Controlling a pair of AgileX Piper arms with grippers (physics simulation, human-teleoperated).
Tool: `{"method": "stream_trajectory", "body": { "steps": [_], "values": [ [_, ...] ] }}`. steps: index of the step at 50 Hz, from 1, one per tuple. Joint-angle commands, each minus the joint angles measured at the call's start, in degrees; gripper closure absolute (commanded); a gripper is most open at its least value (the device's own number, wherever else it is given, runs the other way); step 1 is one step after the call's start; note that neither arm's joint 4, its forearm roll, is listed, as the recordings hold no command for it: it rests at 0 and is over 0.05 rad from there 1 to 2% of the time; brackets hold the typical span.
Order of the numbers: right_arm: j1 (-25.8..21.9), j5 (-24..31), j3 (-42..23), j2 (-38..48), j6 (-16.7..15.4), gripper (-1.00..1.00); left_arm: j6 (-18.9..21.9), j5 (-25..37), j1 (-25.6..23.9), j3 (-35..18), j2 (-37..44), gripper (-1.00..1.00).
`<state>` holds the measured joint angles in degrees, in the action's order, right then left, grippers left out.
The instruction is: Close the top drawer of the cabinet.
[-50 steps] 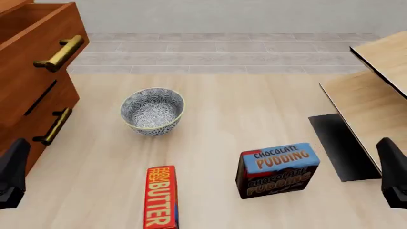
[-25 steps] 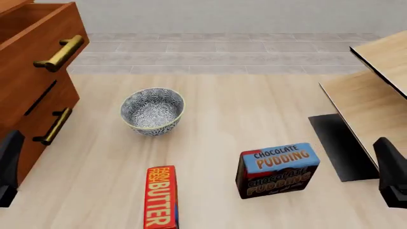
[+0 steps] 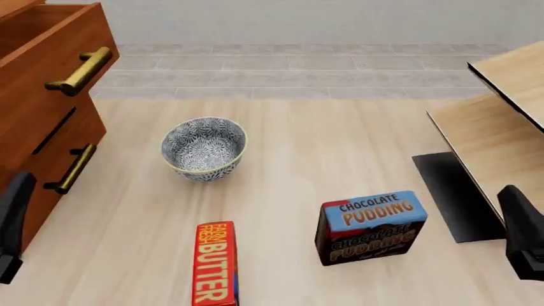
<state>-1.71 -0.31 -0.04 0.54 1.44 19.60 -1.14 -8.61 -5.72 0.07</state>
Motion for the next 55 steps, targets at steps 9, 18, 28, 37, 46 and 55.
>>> {"method": "stream_trajectory", "body": {
  "steps": [9,18,28,37,46,55],
  "values": [
    [-0.3,0.4,0.0,-0.2,0.8,-1.0,10.3,-4.5,-2.7,0.4,1.4,-1.0],
    [-0.4,0.5,0.0,-0.3,1.3,-1.0,12.1,-8.6,-3.5,0.4,5.2,-1.0],
    [-0.4,0.3,-0.1,-0.2,1.2,-1.0,20.5,-25.2,-7.0,3.9,17.1,-1.0],
    [0.0,0.5,-0.1,-0.3,1.4,-1.0,24.6,-37.4,-8.0,4.2,27.5,-1.0],
    [0.1,0.4,-0.1,-0.4,1.7,-1.0,31.3,-53.0,-8.5,4.0,41.5,-1.0],
    [0.1,0.6,0.0,-0.4,1.9,-1.0,37.5,-67.0,-10.3,5.3,52.7,-1.0]
  ]
}}
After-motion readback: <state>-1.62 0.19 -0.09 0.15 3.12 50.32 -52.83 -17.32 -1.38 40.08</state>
